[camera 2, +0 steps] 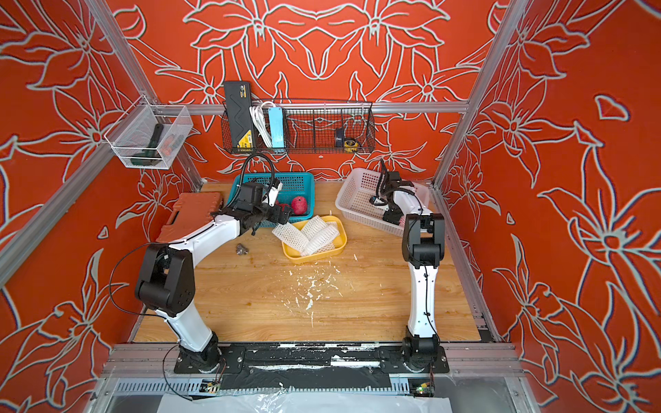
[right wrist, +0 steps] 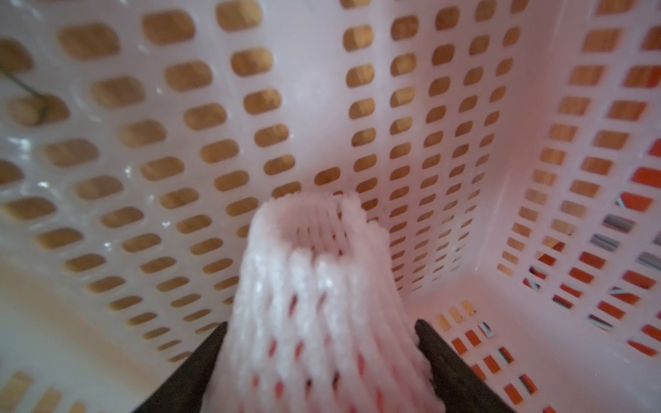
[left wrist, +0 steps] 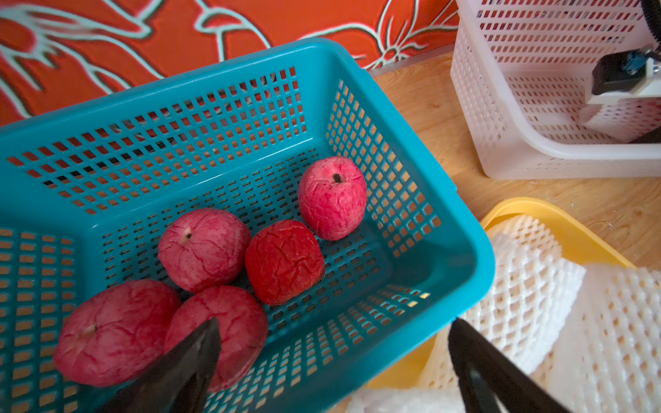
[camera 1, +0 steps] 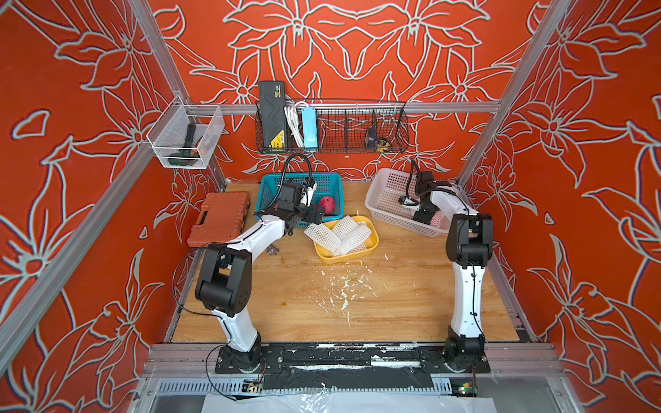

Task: Remove foam nets from apples
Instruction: Pick up the apple from the basket.

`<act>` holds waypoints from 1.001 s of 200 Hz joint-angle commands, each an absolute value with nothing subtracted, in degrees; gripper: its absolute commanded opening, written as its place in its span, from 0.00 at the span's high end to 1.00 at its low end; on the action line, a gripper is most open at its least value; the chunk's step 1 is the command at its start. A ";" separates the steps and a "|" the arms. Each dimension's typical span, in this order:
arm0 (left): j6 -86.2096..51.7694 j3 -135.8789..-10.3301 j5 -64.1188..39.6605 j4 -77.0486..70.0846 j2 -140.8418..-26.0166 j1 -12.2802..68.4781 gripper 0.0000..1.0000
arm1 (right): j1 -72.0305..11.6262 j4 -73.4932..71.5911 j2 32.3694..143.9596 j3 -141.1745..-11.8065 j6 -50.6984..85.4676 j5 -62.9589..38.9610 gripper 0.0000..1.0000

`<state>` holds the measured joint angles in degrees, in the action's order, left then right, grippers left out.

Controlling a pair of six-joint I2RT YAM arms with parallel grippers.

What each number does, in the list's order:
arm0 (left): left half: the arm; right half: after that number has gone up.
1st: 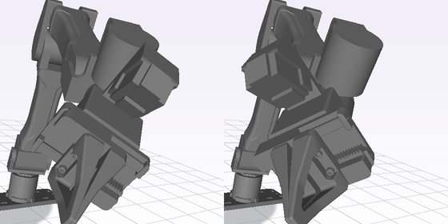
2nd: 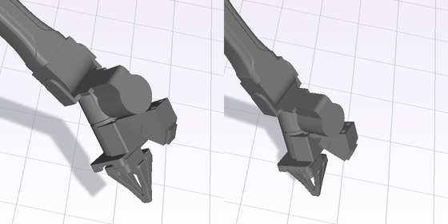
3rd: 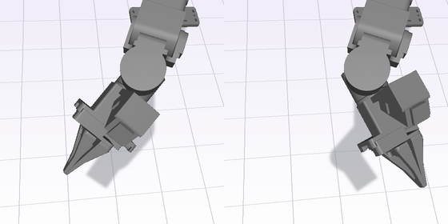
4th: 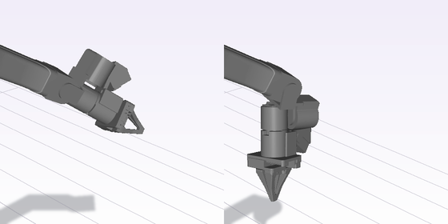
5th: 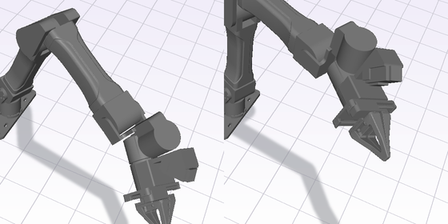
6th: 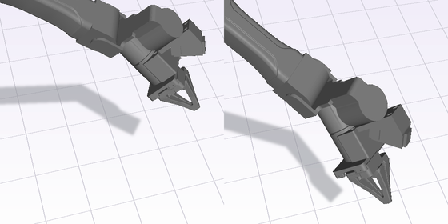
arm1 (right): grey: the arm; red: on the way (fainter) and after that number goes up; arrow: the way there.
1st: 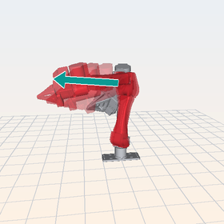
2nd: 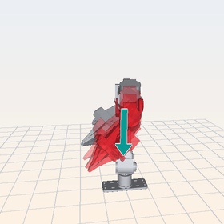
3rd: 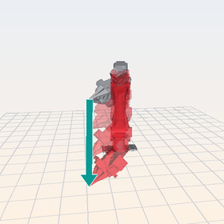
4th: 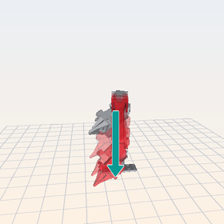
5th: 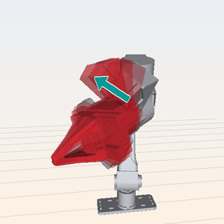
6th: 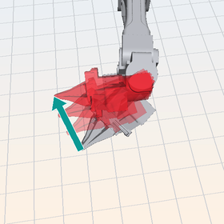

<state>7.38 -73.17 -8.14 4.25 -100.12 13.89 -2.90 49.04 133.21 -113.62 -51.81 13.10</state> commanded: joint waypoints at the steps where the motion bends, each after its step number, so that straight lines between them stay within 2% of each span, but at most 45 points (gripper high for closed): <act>1: 6.68 -72.95 -8.94 4.75 -97.77 14.06 0.02 | -2.64 49.92 131.76 -114.89 -50.19 9.42 0.27; 41: 6.85 -72.33 -8.75 4.55 -96.48 14.06 0.02 | -2.72 49.39 127.25 -117.78 -45.57 4.37 0.33; 94: 8.17 -71.93 -8.82 6.82 -93.53 14.06 0.01 | -5.10 45.24 114.52 -112.49 -42.42 -8.90 0.32; 117: 8.17 -69.58 -7.45 6.63 -90.11 14.06 0.02 | -7.16 40.05 107.14 -104.88 -39.30 -15.52 0.31; 164: 7.78 -63.35 -7.02 7.38 -82.50 14.06 0.02 | -11.42 21.00 90.16 -80.20 -28.51 -28.48 0.30; 200: 6.97 -59.82 -7.47 8.86 -77.12 14.06 0.01 | -17.16 10.72 80.99 -63.78 -26.60 -39.71 0.31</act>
<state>7.60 -61.60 -7.18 7.18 -80.90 13.89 -13.85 21.28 85.97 -71.57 -30.52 -28.97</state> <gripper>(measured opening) 0.984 0.712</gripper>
